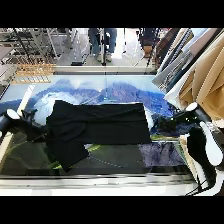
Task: Fold the clothes and pants, and hang the long-sleeved shirts on hangers.
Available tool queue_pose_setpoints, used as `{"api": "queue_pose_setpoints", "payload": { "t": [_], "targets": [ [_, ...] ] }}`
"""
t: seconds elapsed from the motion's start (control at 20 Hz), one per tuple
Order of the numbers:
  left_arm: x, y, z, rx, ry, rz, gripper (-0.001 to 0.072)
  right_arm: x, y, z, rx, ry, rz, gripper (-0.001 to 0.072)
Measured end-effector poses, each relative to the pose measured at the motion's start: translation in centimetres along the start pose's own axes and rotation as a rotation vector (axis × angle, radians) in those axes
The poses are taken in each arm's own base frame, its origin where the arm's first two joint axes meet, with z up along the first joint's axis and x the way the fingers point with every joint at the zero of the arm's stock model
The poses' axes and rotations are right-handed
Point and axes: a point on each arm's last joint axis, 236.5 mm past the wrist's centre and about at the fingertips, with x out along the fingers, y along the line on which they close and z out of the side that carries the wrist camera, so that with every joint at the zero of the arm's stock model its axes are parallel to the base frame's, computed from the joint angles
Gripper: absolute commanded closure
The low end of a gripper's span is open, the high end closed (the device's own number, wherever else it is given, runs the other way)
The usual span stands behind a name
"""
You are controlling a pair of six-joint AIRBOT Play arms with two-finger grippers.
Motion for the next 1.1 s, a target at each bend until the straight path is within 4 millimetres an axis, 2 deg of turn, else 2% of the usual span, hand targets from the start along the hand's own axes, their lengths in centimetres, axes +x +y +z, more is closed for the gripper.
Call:
{"api": "queue_pose_setpoints", "payload": {
  "t": [0.1, 0.2, 0.25, 0.5, 0.6, 0.7, 0.75, 0.8, 0.9, 0.95, 1.05, 1.1],
  "targets": [
    [1.3, 0.0, -2.1, -0.008, 0.021, -0.023, 0.0204, 1.1, 0.1, -1.7, 0.010, 0.044, 0.050, 0.0221],
    [2.3, 0.0, -3.4, -0.016, 0.036, -0.037, 0.0204, 1.8, 0.0, -2.6, 0.018, 0.064, 0.075, 0.0231],
    [2.7, 0.0, -3.8, -0.019, 0.045, -0.042, 0.0207, 2.1, 0.0, -3.0, 0.018, 0.073, 0.085, 0.0263],
    [3.0, 0.1, -4.5, -0.032, 0.049, -0.061, 0.0207, 3.6, 0.6, -4.2, 0.010, 0.102, 0.122, 0.0271],
    [2.4, 0.7, -4.6, -0.037, 0.040, -0.055, 0.0207, 4.1, 0.9, -4.3, 0.005, 0.104, 0.123, 0.0351],
    [1.6, 1.4, -4.4, -0.061, 0.016, -0.058, 0.0207, 4.4, 1.0, -4.4, -0.002, 0.108, 0.119, 0.0386],
    [1.4, 1.8, -4.5, -0.070, 0.014, -0.060, 0.0206, 4.6, 1.1, -4.4, -0.005, 0.112, 0.118, 0.0436],
    [1.2, 2.1, -4.4, -0.082, 0.010, -0.062, 0.0207, 4.8, 1.1, -4.5, -0.009, 0.116, 0.113, 0.0451],
    [1.5, 2.4, -4.4, -0.096, 0.016, -0.069, 0.0222, 5.1, 1.3, -4.8, -0.019, 0.127, 0.106, 0.0575],
    [1.8, 2.3, -4.3, -0.101, 0.018, -0.075, 0.0304, 5.2, 1.3, -4.8, -0.024, 0.132, 0.102, 0.0610],
    [2.5, 1.8, -3.7, -0.106, 0.005, -0.089, 0.0601, 5.4, 1.5, -4.9, -0.029, 0.135, 0.101, 0.0689],
    [2.8, 1.5, -3.3, -0.105, -0.006, -0.094, 0.0697, 5.5, 1.7, -4.9, -0.030, 0.136, 0.104, 0.0689]
  ]
}}
